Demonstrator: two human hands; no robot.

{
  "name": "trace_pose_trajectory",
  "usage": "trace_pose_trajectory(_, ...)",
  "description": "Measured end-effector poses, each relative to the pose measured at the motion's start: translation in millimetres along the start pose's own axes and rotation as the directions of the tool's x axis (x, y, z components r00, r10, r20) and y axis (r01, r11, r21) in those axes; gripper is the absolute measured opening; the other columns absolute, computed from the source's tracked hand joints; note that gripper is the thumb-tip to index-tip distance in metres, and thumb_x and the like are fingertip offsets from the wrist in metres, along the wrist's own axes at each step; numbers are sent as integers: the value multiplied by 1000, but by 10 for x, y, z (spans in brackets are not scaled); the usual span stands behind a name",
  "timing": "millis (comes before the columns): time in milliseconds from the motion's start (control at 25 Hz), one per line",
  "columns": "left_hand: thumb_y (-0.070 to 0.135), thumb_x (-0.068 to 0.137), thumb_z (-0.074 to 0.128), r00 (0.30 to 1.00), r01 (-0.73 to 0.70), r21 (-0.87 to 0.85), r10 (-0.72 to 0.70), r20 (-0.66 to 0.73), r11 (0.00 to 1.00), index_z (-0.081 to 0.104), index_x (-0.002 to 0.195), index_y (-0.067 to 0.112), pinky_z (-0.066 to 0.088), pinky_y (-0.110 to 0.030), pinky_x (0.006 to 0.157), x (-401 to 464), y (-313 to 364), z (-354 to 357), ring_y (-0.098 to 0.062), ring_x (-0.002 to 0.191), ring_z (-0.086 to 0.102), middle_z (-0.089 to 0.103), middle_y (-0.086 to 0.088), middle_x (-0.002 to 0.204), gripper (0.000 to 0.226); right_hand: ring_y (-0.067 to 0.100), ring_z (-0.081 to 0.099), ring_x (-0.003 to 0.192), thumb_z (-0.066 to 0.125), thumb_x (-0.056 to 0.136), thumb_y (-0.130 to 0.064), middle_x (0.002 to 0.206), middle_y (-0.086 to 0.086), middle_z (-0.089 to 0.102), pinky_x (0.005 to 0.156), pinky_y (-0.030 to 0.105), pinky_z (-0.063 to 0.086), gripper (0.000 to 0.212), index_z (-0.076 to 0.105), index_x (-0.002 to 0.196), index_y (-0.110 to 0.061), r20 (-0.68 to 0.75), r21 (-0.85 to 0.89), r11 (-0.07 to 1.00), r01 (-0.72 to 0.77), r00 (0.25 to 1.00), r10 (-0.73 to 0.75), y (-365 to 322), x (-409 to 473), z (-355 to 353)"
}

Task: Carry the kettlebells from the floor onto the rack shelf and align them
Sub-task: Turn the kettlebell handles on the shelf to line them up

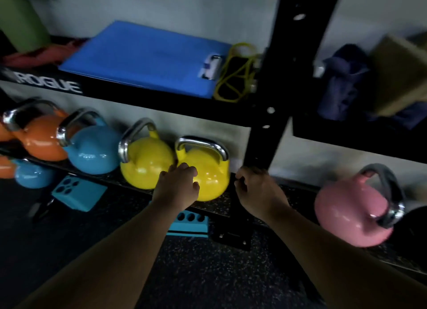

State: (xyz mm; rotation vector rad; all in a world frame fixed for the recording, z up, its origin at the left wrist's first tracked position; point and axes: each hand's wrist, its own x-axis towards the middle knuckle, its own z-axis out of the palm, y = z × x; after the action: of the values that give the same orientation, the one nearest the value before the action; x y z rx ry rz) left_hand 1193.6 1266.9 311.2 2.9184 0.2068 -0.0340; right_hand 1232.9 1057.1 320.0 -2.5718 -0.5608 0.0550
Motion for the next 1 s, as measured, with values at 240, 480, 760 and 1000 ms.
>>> trace_pose_trajectory(240,47,94,44,1000,-28,99,27,16,995,47,127,16,41,-45,89,217,-779,-82,-32,113,48,49,-7,127,45,36,46,115,50,96,-36,125,18,47,89,42,45,43,46,132,-13,-129,-52,994,-100,987,92,-591,717,428)
trace_pose_trajectory(480,58,93,41,984,152,-80,-143,101,985,26,145,14,39,-47,92,668,-677,79,-39,121,45,39,-14,141,70,38,43,119,45,95,-48,131,17,43,96,49,44,52,40,137,-17,-19,-130,980,-152,988,151,-463,1236,608)
trace_pose_trajectory(760,68,90,35,938,344,-439,-323,124,830,18,144,11,46,-54,90,1215,-468,239,-47,116,50,41,-24,140,80,40,42,124,35,94,-63,134,17,47,98,53,42,61,37,138,-21,35,-1,972,-235,971,234,-379,1502,859)
trace_pose_trajectory(1000,60,92,40,952,243,-720,-303,47,650,9,144,17,51,-46,82,1219,-393,485,-46,106,57,33,-25,142,75,33,48,117,48,93,-53,121,10,53,86,36,40,42,49,123,-24,-27,271,917,-291,951,309,-330,1511,960)
